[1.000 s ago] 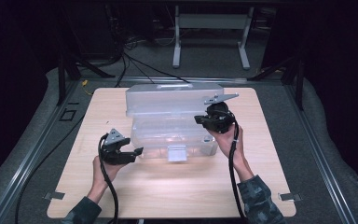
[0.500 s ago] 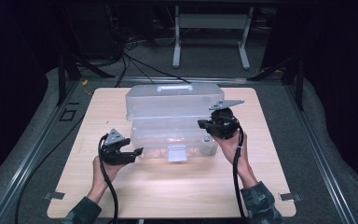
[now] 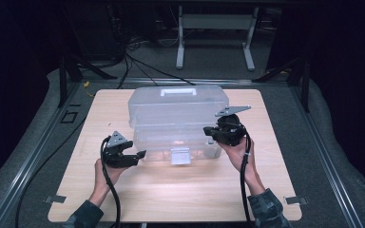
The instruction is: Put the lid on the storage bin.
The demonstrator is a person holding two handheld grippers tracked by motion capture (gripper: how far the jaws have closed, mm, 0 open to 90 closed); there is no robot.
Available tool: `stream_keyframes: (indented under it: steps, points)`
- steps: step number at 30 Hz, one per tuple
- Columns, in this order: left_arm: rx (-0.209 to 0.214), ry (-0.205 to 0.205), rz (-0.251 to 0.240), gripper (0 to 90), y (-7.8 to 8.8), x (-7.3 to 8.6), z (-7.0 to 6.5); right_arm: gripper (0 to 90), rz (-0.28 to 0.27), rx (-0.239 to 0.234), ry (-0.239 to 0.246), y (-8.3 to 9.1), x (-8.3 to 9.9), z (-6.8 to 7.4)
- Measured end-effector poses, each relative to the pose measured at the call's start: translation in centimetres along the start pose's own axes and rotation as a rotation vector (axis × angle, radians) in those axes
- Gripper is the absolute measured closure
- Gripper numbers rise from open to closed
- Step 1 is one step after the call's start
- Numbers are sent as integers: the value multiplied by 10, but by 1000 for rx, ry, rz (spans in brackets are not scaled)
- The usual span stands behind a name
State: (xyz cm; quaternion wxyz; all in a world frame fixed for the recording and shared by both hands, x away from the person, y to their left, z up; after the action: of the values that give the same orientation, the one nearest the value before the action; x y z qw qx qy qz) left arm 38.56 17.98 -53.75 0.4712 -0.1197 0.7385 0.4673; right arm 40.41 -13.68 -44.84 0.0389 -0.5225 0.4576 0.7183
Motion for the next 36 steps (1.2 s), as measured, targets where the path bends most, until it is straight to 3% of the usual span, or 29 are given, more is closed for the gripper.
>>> stream_keyframes:
  steps: [36]
  points:
    - [2, 0, 1, 320, -1, 0, -1, 900, 92, -24, -14, -15, 34, 7]
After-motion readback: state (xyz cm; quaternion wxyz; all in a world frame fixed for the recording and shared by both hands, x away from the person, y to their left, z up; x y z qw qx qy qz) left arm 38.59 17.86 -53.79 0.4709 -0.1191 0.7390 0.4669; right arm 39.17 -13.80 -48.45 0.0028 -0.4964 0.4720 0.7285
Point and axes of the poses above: each handheld gripper's, and its own axes: y roughly backward along the jaws, x roughly out of its underside, z roughly to its left, the point moved 5 cm from there along -y, roughly forward along the jaws, and after that the axes turned 5 degrees about y, right-handed, at the moved point
